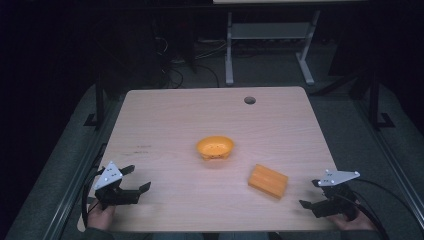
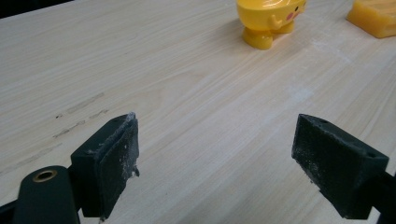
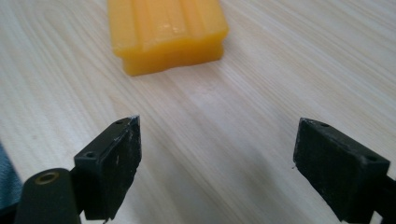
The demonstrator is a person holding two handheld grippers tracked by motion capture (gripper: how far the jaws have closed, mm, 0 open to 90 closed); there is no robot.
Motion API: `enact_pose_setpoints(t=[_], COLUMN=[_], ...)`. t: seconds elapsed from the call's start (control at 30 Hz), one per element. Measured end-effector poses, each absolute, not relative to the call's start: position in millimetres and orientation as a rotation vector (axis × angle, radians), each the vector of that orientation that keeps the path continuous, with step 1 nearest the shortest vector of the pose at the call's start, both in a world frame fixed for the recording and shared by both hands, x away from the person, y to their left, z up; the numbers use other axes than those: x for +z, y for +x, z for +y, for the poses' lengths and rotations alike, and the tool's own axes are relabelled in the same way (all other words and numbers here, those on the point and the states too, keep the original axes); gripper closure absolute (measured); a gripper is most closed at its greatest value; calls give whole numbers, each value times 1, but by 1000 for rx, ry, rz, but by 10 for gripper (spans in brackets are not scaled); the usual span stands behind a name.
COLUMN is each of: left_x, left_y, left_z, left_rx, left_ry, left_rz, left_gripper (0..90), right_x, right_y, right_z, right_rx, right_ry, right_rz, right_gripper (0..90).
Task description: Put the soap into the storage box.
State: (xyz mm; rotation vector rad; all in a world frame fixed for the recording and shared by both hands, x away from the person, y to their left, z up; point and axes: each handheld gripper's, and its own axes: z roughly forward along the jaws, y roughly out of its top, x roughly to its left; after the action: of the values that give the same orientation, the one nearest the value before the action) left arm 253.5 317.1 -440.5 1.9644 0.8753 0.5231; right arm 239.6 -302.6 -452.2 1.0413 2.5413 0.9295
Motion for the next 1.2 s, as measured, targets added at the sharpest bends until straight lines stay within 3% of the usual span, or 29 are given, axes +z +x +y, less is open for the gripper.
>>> enact_pose_setpoints(t=[0.6, 1.2], left_x=[-441, -440], left_y=[254, 254], left_z=[317, 316], left_rx=[533, 528], left_ry=[1962, 1956], left_rz=[880, 876], left_gripper=[143, 143], right_x=[-419, -419], right_y=[260, 288], right_z=[-271, -227], right_rx=[935, 845], right_ry=[900, 817], right_rz=[2681, 2788], right_gripper=[153, 142])
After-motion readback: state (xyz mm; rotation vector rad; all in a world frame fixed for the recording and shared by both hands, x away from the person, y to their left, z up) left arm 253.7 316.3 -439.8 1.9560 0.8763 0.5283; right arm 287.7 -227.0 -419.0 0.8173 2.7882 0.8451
